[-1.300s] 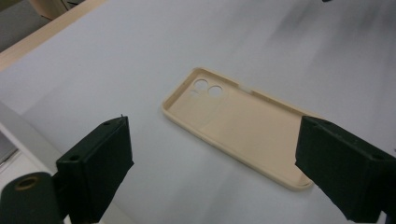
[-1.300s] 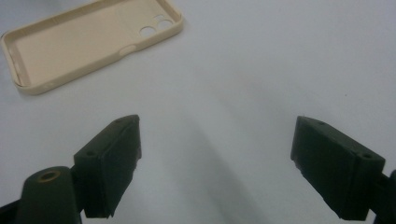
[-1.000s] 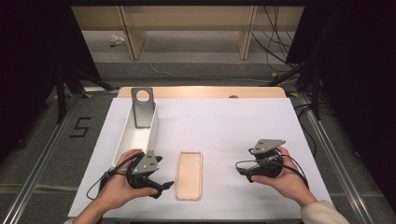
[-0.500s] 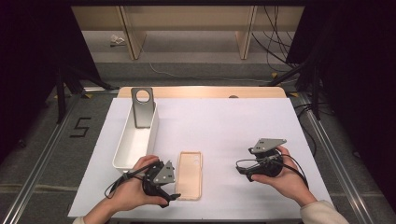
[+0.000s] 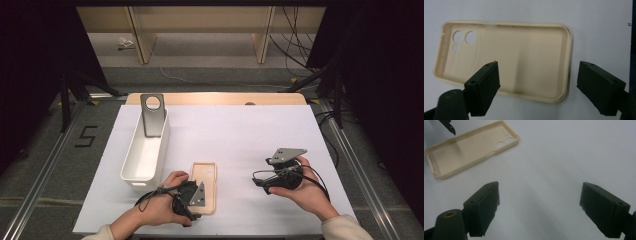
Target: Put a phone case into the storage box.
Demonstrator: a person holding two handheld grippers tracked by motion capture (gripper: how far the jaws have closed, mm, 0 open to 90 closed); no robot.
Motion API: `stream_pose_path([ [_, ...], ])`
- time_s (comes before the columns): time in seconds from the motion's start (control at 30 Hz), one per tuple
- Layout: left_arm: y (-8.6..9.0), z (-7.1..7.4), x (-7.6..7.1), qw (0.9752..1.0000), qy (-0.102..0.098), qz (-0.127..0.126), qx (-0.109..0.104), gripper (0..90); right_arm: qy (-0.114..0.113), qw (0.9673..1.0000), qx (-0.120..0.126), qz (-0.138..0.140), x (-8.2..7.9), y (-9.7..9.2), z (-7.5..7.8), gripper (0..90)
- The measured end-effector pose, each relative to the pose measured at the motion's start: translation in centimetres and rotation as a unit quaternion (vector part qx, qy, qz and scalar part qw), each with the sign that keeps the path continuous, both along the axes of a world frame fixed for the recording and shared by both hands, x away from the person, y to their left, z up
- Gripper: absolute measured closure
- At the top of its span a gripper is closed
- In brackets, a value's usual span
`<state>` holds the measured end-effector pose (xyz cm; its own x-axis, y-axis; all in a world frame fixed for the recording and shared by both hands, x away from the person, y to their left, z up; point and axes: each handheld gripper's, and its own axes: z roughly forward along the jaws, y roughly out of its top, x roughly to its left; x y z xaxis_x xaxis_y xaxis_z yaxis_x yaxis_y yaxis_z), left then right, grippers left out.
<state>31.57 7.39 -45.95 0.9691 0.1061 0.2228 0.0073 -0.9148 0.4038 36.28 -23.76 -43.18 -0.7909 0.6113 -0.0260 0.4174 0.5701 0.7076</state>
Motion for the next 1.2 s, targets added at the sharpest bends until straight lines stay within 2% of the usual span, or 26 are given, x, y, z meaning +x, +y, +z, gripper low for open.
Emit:
stream_pose_path([
  [0.4, -1.5, -0.1, 0.2, 0.9992, -0.008, -0.022, 0.033, 20.5, 0.000, 1.0000, 0.001, 0.001, 0.0, 0.0, 0.0, 17.0],
  [0.7, -1.8, -0.3, 0.1, 0.9981, -0.004, -0.030, 0.053, 23.4, 0.002, 1.0000, 0.002, 0.003, 0.0, 0.1, 0.0, 17.0],
  [0.87, -1.9, -0.3, 0.1, 0.9980, -0.002, -0.032, 0.055, 24.5, 0.003, 1.0000, 0.001, 0.003, 0.0, 0.1, -0.1, 17.0],
  [1.2, -2.2, -0.2, -0.2, 0.9967, 0.014, -0.042, 0.067, 37.1, 0.005, 1.0000, 0.001, 0.005, 0.0, 0.1, -0.1, 16.9],
])
